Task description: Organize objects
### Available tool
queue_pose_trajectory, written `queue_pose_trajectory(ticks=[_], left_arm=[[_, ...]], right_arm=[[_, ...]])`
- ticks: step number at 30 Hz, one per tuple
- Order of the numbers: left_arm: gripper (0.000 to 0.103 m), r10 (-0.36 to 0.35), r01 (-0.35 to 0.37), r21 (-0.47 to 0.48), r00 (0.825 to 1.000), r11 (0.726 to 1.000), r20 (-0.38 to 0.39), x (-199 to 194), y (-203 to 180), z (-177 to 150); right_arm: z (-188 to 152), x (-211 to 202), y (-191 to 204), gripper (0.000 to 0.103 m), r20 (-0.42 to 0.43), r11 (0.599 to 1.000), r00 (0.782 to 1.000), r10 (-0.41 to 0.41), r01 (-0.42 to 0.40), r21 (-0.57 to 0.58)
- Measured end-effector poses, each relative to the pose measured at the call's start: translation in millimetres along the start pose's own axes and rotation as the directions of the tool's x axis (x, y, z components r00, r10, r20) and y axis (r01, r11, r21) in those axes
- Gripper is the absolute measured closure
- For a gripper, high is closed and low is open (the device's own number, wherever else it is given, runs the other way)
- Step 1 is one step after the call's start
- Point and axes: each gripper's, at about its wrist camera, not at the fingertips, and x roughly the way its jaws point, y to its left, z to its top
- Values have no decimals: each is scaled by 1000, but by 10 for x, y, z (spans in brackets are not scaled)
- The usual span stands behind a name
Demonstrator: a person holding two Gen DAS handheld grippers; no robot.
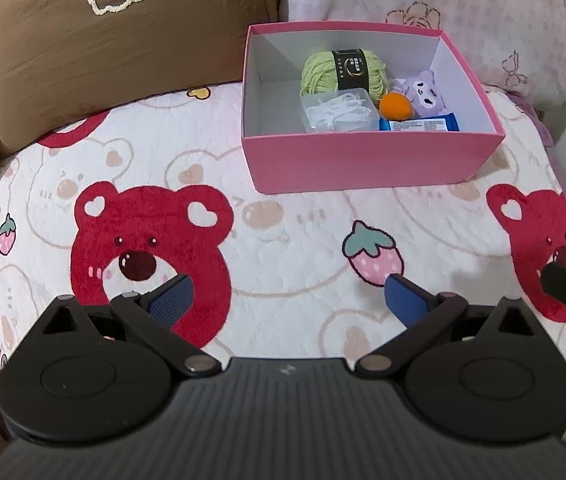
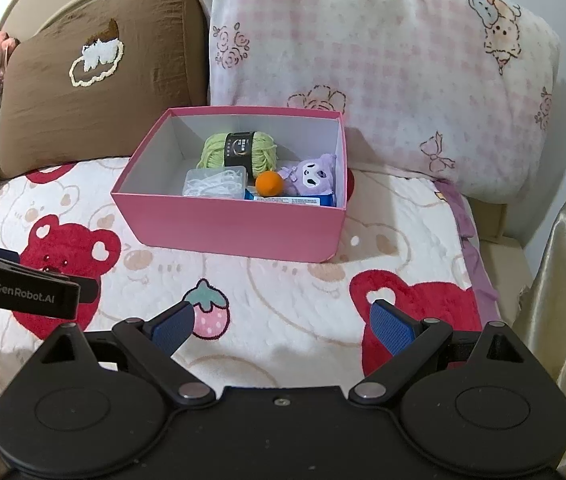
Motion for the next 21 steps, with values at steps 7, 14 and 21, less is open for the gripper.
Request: queue_pose_trajectory(ticks=[7, 14, 21], left_arm=[[0, -2, 2, 11, 1000, 1000, -2, -6, -19, -16], [0, -11, 11, 6, 1000, 1000, -10, 7, -16, -25], [0, -10, 10, 5, 1000, 1000, 7, -18, 7, -18]], right_arm=[[-28, 10, 13, 6, -1, 1000, 1000, -4, 4, -11], [-43, 19, 19, 6, -2, 1000, 1000, -10, 10, -11], [-49, 17, 12, 6, 0, 1000, 1000, -9, 9, -4]])
